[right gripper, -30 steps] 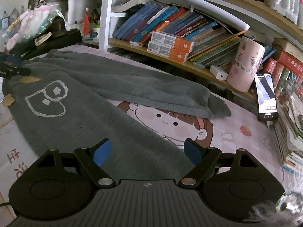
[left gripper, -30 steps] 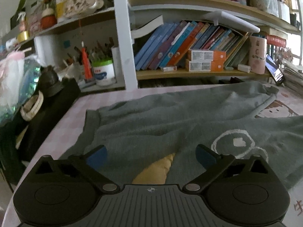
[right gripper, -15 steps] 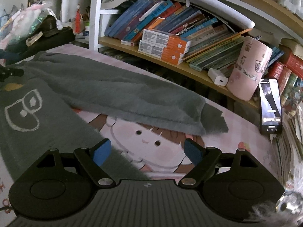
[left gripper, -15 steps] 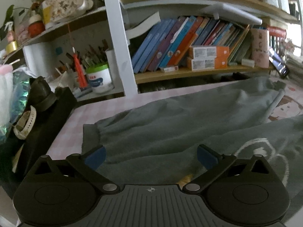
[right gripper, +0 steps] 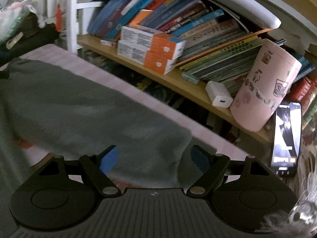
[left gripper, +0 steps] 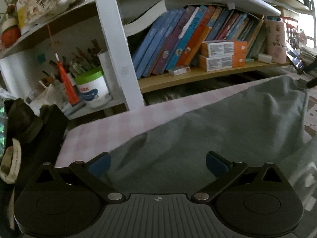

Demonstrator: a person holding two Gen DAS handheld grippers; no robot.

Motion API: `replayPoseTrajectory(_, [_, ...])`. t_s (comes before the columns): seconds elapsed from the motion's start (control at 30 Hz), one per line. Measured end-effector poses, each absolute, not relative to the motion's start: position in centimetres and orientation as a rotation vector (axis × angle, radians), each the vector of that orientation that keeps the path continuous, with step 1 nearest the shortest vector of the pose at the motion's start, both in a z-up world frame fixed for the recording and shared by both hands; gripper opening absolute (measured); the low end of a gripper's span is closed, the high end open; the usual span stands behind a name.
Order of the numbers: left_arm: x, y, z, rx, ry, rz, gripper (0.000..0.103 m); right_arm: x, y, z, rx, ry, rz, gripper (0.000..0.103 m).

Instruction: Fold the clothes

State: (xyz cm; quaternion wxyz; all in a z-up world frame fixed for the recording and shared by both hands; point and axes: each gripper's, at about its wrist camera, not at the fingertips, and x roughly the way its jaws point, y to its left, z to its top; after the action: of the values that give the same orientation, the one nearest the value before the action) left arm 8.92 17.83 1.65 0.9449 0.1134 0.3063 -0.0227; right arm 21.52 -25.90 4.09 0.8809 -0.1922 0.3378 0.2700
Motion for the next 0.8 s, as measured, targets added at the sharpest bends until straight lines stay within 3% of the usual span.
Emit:
replayPoseTrajectory(0.23, [12.8,21.5,2.1,0.188,0.694,-0.018,0.100,26.3,-25.6,3.6,-0.411,0.735,0.557,0.068])
replayPoseTrajectory(0.37, [14.9,23.1,1.5,0.168,0.748,-0.031,0.084,28.2,-25.3,2.4,-0.436,0.771,0.573,0.061])
replayPoseTrajectory(0.53, [17.2,22.9,0.0,0.195,0.812,-0.108,0.067,29.8,-25.2,1.5,-0.442,0.803,0.622,0.060])
replayPoseTrajectory(0.8, [19.8,23.3,-1.1,0.220,0.883,-0.218,0.068,32.2,-25.3,0.3,-0.439,0.878,0.680,0.059])
